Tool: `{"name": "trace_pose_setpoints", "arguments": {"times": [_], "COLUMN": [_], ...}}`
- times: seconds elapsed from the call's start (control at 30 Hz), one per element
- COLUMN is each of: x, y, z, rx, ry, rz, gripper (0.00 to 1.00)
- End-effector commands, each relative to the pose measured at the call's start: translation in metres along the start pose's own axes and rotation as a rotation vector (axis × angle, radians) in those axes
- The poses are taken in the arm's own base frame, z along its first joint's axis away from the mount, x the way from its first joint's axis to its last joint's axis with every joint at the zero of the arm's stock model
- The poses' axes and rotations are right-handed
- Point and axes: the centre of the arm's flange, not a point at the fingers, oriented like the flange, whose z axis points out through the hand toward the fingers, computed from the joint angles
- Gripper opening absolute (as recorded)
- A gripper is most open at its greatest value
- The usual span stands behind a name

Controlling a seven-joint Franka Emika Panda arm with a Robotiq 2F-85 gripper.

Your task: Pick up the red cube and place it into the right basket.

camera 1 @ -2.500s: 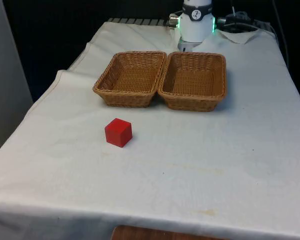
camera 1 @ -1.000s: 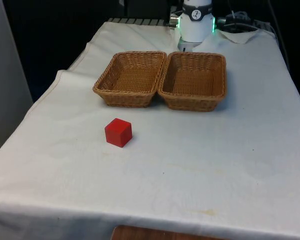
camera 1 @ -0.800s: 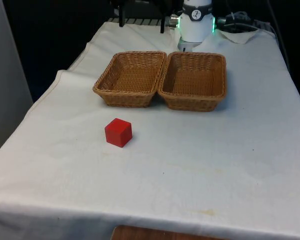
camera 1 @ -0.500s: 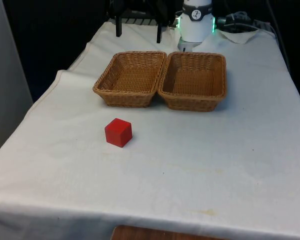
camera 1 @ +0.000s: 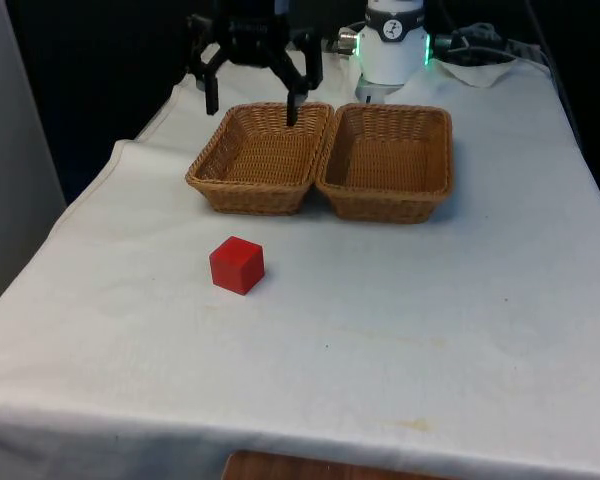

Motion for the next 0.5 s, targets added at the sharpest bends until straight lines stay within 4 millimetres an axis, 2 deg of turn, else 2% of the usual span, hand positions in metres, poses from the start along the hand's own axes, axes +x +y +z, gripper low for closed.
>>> {"name": "trace_pose_setpoints", "arguments": {"times": [0.0,0.47], "x": [0.001,0.001], "y": [0.002,0.028], "z": [0.005,0.04], "rx": [0.011,0.053], "ry": [0.008,0.007], "rz": [-0.001,0.03], "gripper": [1.0,1.0]}}
